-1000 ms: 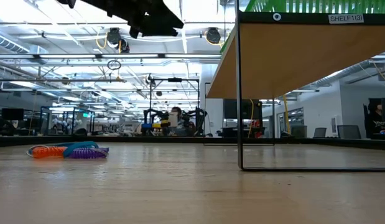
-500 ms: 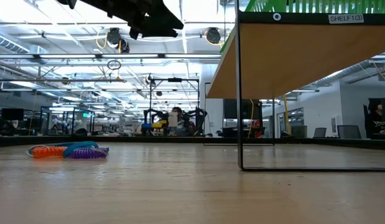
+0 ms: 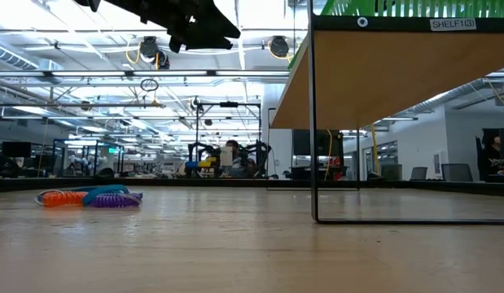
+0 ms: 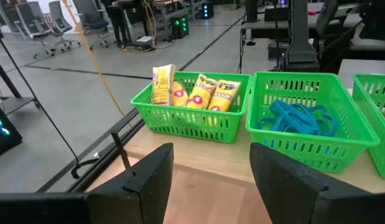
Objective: Pick & Place Office Desk Supplies
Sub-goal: Put the yellow spring keychain into the bottom green bin, then put the blue rubber band into the middle green bin
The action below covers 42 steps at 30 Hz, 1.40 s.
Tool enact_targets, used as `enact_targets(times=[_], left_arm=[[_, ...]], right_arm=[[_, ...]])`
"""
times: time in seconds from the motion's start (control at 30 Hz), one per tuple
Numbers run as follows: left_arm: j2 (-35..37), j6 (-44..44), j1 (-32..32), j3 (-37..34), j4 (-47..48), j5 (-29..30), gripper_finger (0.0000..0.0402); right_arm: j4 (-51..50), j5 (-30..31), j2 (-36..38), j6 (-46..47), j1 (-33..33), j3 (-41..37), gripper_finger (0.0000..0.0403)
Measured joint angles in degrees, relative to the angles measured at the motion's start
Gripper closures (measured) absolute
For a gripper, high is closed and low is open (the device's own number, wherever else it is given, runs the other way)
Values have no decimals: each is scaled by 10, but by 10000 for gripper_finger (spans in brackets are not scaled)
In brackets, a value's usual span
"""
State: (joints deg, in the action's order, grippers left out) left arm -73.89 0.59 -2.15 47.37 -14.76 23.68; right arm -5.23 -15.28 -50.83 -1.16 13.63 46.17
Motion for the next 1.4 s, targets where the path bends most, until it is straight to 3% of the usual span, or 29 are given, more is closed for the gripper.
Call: enact_targets(times=[0.33,0.87,1.13,1.27,1.4], left_arm=[[0,-1,0,0,2,0,179],[3,0,1,0,30,0,179],[100,83,0,-1,166,0,179],[121,166,-3,-38,234,14,179],[124,276,-13,-88,288,-10,179]], right_arm=[[-65,-30,0,75,0,0,227],[-93,-28,10,63,0,0,232],[-98,-26,72,53,0,0,239],[-97,25,114,14,0,0,239],[-96,133,151,-33,0,0,239]])
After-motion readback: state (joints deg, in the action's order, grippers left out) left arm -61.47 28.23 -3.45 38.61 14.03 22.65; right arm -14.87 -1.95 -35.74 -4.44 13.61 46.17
